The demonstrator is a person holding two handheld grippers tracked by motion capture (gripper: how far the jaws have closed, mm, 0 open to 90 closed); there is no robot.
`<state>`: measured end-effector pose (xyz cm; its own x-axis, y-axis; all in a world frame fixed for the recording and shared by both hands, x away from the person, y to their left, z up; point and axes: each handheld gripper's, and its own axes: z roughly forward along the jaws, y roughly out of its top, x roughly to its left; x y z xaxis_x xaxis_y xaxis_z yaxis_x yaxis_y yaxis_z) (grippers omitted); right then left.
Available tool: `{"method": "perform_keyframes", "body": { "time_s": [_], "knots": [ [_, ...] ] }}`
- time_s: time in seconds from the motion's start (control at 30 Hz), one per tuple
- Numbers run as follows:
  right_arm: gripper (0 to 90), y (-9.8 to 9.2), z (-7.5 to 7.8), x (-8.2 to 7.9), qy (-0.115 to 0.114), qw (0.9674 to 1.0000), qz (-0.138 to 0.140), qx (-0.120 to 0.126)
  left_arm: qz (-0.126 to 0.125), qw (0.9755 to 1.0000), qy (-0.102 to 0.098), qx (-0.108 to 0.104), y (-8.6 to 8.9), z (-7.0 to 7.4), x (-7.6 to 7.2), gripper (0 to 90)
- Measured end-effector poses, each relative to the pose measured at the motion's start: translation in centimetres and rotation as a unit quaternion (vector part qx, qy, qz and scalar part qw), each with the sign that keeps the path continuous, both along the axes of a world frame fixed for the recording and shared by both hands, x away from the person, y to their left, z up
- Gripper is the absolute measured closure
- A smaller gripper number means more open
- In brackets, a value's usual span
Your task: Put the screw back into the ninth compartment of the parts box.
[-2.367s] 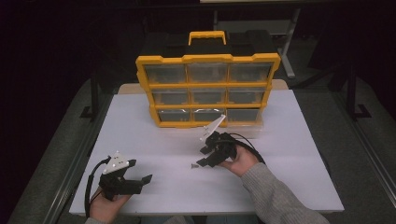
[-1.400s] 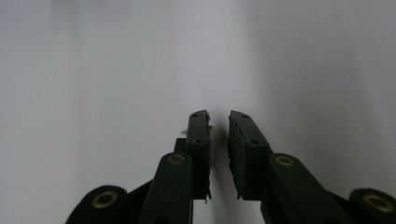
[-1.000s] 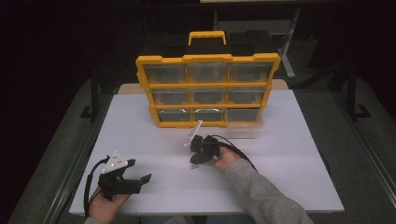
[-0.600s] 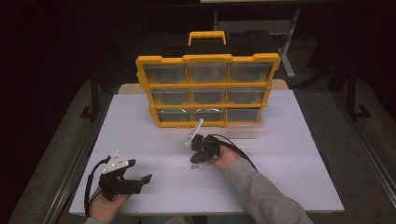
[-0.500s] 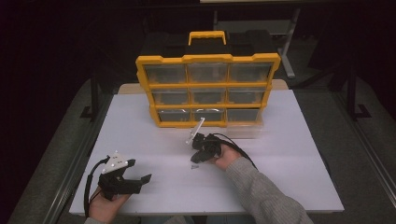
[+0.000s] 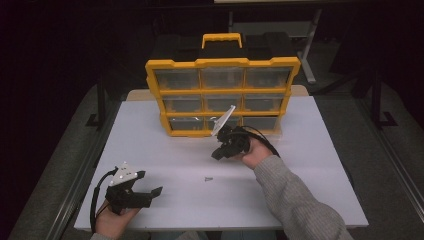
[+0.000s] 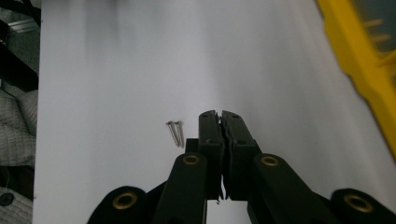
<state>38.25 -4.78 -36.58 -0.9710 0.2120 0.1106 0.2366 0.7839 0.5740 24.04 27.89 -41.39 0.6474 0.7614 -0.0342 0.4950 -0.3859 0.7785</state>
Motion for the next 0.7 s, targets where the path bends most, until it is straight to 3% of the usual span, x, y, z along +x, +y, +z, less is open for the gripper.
{"method": "perform_keyframes", "body": {
  "time_s": [0.07,0.1,0.2,0.43,0.7],
  "knots": [
    [86.2,-0.3,0.5,0.1,-0.001,1.0,-0.005,-0.005,0.0,1.0,0.001,0.0,0.0,0.0,0.0,16.0],
    [86.2,-1.0,1.5,0.3,-0.001,0.9999,-0.013,-0.001,0.0,1.0,0.0,0.0,0.0,0.0,0.0,16.0],
    [86.2,-1.6,2.2,0.7,-0.015,0.9998,-0.008,0.007,0.002,1.0,0.001,-0.002,0.0,0.0,0.0,16.0],
    [86.3,-5.0,5.6,2.0,-0.037,0.9979,-0.053,0.008,0.002,1.0,0.002,-0.001,0.0,0.0,0.0,16.0],
    [86.2,-9.2,6.7,3.5,-0.042,0.9937,-0.104,0.004,0.0,1.0,0.001,0.003,0.0,-0.1,0.0,16.0]
  ]
}}
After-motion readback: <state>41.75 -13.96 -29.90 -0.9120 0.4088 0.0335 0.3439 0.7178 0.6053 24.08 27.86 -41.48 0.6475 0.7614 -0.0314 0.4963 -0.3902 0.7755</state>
